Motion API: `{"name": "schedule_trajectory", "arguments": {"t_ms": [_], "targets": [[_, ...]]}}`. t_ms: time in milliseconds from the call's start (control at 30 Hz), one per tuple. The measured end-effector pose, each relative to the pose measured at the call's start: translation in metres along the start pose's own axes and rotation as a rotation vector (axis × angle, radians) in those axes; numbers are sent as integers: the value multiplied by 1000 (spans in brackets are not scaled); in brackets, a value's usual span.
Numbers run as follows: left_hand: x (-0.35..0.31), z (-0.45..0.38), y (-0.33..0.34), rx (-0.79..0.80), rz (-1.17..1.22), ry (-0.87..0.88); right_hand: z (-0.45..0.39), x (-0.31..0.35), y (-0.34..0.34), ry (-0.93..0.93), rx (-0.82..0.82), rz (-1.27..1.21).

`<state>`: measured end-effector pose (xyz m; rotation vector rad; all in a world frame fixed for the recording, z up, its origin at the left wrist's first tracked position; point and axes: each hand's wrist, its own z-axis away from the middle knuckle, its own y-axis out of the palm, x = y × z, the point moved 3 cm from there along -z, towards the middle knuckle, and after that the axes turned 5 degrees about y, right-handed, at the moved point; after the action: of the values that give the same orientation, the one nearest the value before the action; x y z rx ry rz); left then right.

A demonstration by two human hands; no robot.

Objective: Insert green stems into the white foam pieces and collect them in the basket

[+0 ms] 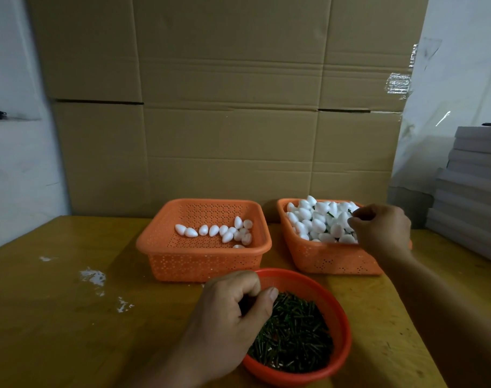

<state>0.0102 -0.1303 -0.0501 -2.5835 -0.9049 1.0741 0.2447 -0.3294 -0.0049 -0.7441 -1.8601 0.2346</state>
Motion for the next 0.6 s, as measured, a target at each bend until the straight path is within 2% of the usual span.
{"name": "schedule_trajectory", "arguments": {"t_ms": [133,233,433,600], "targets": [[4,0,-2,14,-29,-35,28,9,-15,-55,-40,-205],[6,-3,-8,-38,-85,-57,60,17,-22,-94,37,-332],[18,-17,-24,-102,-126,-117,110,35,-26,-232,278,-370],[28,-47,-42,-58,-241,-176,129,40,-17,-380,366,-341]]}}
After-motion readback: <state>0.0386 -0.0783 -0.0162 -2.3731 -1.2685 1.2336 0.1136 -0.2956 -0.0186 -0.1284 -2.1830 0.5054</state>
